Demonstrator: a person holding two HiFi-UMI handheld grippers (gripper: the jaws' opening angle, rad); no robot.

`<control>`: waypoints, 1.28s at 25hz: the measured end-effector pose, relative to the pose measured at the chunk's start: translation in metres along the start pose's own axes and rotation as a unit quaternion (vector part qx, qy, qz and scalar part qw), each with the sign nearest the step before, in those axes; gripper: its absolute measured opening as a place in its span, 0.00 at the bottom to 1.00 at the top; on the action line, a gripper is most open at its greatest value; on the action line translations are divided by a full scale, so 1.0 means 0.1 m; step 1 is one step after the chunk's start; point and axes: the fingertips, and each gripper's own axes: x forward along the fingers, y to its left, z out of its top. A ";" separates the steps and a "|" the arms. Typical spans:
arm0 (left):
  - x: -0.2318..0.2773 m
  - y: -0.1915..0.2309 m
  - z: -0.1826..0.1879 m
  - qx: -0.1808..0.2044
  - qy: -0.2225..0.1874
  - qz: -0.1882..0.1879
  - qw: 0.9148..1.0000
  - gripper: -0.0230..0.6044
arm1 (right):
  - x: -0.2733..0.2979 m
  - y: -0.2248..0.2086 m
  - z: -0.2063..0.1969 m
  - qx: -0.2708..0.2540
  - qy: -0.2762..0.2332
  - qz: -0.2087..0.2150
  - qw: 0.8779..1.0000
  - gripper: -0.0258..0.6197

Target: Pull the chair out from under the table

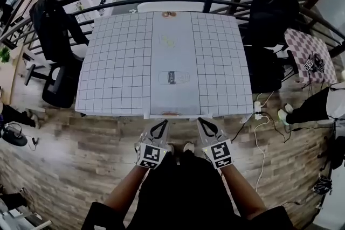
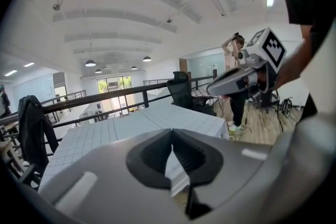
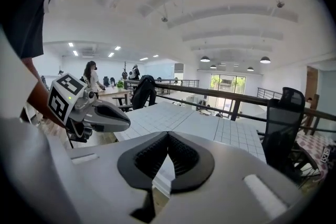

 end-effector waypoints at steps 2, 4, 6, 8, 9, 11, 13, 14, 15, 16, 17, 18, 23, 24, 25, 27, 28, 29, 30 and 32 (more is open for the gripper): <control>0.06 0.02 -0.06 0.001 0.009 -0.011 1.000 0.05 | 0.07 -0.05 -0.07 -0.021 0.009 0.002 1.000 0.03; 0.12 0.03 -0.10 0.004 0.021 -0.024 0.999 0.05 | 0.14 -0.08 -0.15 -0.042 0.024 0.016 0.999 0.03; 0.17 0.03 -0.18 0.016 0.039 -0.036 0.998 0.05 | 0.22 -0.08 -0.26 -0.066 0.044 0.031 0.996 0.04; 0.22 0.06 -0.29 0.020 0.060 -0.042 0.997 0.05 | 0.31 -0.07 -0.38 -0.081 0.070 0.046 0.993 0.04; 0.24 0.07 -0.35 0.013 0.070 -0.044 0.996 0.05 | 0.35 -0.06 -0.45 -0.084 0.083 0.054 0.992 0.04; 0.29 0.05 -0.48 -0.004 0.091 -0.060 0.994 0.06 | 0.43 -0.04 -0.57 -0.087 0.108 0.068 0.988 0.04; 0.33 -0.02 -0.58 0.001 0.110 -0.086 0.990 0.16 | 0.48 0.00 -0.66 -0.093 0.125 0.080 0.984 0.05; 0.35 -0.05 -0.61 0.009 0.116 -0.097 0.989 0.18 | 0.51 0.02 -0.70 -0.100 0.132 0.087 0.982 0.05; 0.37 -0.08 -0.61 0.018 0.120 -0.103 0.987 0.19 | 0.53 0.03 -0.73 -0.112 0.139 0.094 0.979 0.05; 0.39 -0.09 -0.62 0.024 0.123 -0.107 0.986 0.19 | 0.55 0.04 -0.76 -0.124 0.146 0.101 0.976 0.05; 0.42 -0.09 -0.63 0.025 0.127 -0.110 0.985 0.19 | 0.58 0.05 -0.80 -0.133 0.152 0.107 0.973 0.05; 0.45 -0.10 -0.65 0.025 0.132 -0.114 0.984 0.20 | 0.61 0.05 -0.84 -0.139 0.159 0.113 0.971 0.06; 0.59 -0.10 -0.77 0.035 0.155 -0.138 0.978 0.24 | 0.78 0.03 -1.10 -0.153 0.197 0.142 0.958 0.16; 0.62 -0.11 -0.79 0.034 0.158 -0.145 0.976 0.25 | 0.80 0.02 -1.15 -0.160 0.202 0.148 0.955 0.16; 0.65 -0.13 -0.81 0.033 0.159 -0.152 0.975 0.25 | 0.82 0.02 -1.20 -0.168 0.205 0.155 0.952 0.16; 0.70 -0.15 -0.84 0.037 0.168 -0.165 0.971 0.25 | 0.86 0.02 -1.29 -0.186 0.211 0.170 0.944 0.16; 0.71 -0.15 -0.88 0.043 0.177 -0.172 0.968 0.25 | 0.89 0.04 -1.33 -0.196 0.215 0.178 0.940 0.16; 0.71 -0.15 -0.93 0.051 0.187 -0.179 0.965 0.25 | 0.93 0.06 -1.37 -0.205 0.219 0.185 0.936 0.17; 0.72 -0.14 -0.98 0.057 0.197 -0.184 0.961 0.25 | 0.96 0.09 -1.41 -0.212 0.224 0.192 0.932 0.17; 0.74 -0.14 -1.04 0.058 0.210 -0.190 0.957 0.25 | 1.00 0.12 -1.48 -0.221 0.233 0.205 0.925 0.18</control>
